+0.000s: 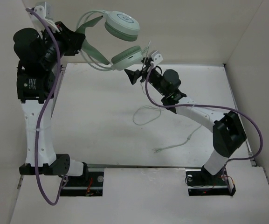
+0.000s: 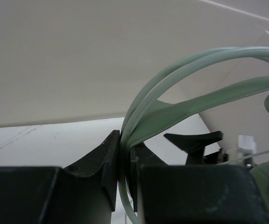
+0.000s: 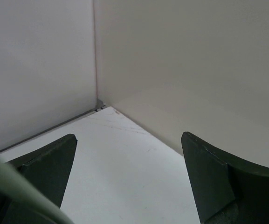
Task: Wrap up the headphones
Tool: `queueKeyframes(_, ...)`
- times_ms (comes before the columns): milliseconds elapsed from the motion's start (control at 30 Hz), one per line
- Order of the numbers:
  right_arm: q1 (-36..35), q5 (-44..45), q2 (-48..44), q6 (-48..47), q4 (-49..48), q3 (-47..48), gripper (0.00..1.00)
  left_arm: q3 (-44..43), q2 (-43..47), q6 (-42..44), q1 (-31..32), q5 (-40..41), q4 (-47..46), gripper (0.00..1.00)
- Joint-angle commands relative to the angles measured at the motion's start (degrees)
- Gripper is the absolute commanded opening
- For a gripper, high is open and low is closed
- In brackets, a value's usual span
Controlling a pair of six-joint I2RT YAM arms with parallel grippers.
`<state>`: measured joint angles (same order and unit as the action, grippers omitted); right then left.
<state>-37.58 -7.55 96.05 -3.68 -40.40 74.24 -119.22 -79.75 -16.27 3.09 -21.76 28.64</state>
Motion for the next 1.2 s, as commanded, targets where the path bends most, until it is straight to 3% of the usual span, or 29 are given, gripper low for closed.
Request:
queueKeyframes(0,-0.25,-0.71,2.73,7.45,-3.98,2.23,1.0,-5.32,1.7,-8.24,-2.43,-3.38,-6.23,0.0)
queueKeyframes(100,-3.14,-2.37,2.92,7.81,-4.68,0.3,0.99,-5.94,1.61,-10.7,-4.19,-4.34,-7.02,0.0)
queueKeyframes(233,-6.4,-5.45,1.51,9.83,-4.69,-4.79,0.82,-6.46,1.87,-13.43,-6.82,-5.05,-8.34,0.0)
queueKeyframes(467,-10.44,-13.27,-2.09,12.12,-2.93,-13.76,0.65,-7.69,1.7,-19.49,-10.87,-6.89,-11.68,0.0)
queueKeyframes(600,-12.81,-20.82,-3.23,14.23,-0.21,-15.52,0.38,-7.87,1.7,-22.74,-12.71,-7.6,-13.78,0.0)
queueKeyframes(733,-14.84,-25.93,-5.69,14.14,4.0,-15.96,0.04,-7.44,1.61,-24.68,-14.82,-7.51,-14.4,0.0)
queueKeyframes(767,-14.84,-26.72,-6.31,14.32,5.58,-15.79,0.0,-7.17,1.52,-24.86,-15.18,-7.42,-14.41,0.0)
queueKeyframes(967,-11.86,-28.49,-11.23,8.45,24.98,-12.72,0.0,-3.66,1.35,-23.11,-17.02,-1.99,-14.41,0.0)
queueKeyframes(1167,-5.45,-14.71,-13.7,-18.77,58.02,2.29,0.0,5.12,2.57,-11.61,-13.96,12.94,-13.7,0.0)
